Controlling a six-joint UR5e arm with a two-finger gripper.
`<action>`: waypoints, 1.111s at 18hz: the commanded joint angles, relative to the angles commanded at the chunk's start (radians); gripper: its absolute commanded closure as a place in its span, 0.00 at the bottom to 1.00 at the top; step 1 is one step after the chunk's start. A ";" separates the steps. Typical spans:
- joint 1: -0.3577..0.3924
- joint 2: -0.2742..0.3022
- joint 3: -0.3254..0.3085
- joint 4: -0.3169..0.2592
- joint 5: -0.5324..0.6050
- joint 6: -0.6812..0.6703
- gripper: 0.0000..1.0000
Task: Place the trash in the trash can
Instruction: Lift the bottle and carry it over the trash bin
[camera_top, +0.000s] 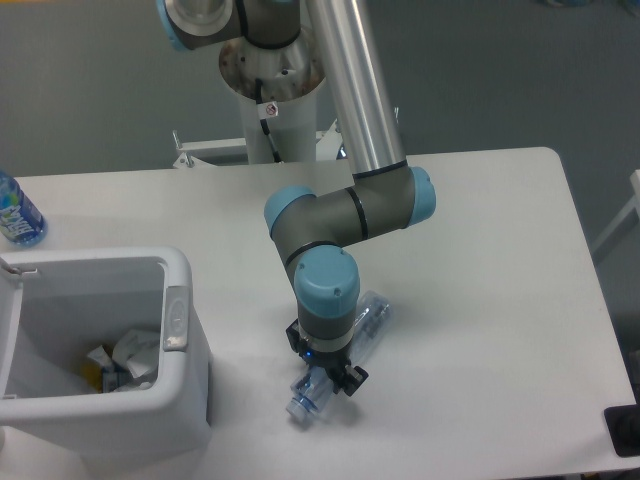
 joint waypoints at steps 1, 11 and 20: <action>0.000 0.011 0.017 0.000 -0.003 -0.017 0.45; 0.057 0.138 0.296 0.084 -0.156 -0.539 0.45; -0.046 0.259 0.334 0.124 -0.155 -0.869 0.45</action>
